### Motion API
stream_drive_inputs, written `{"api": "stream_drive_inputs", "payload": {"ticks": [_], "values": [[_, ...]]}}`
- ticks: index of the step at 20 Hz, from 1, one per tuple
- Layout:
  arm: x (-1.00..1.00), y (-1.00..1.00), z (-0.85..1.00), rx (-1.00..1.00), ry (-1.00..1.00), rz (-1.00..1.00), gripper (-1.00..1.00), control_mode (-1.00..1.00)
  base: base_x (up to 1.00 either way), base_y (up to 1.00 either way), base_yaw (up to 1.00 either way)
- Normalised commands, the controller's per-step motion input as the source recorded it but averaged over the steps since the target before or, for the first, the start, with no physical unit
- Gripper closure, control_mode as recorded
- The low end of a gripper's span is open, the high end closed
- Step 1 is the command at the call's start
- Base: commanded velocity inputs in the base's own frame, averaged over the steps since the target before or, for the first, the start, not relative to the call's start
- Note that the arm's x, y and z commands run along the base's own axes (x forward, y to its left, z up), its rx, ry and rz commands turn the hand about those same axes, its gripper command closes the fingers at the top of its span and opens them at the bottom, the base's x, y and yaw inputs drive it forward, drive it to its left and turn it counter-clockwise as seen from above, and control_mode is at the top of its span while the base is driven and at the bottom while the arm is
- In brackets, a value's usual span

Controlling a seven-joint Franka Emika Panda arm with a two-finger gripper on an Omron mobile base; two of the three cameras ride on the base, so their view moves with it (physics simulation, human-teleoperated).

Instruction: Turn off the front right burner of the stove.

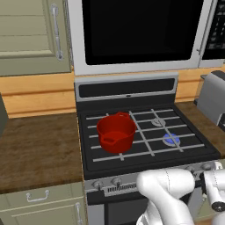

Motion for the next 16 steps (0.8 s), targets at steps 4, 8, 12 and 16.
{"api": "stream_drive_inputs", "payload": {"ticks": [4,8,12,16], "values": [[0.09,-0.05,0.00,0.37,0.00,-0.34,1.00,-1.00,0.00,0.00,0.00],[0.19,-0.04,0.00,0.35,0.00,-0.36,1.00,-1.00,0.00,0.00,0.00],[0.32,-0.04,0.00,0.35,0.00,-0.37,1.00,-1.00,0.00,0.00,0.00],[0.48,0.00,0.00,0.29,0.00,-0.35,1.00,-1.00,0.00,0.00,0.00]]}}
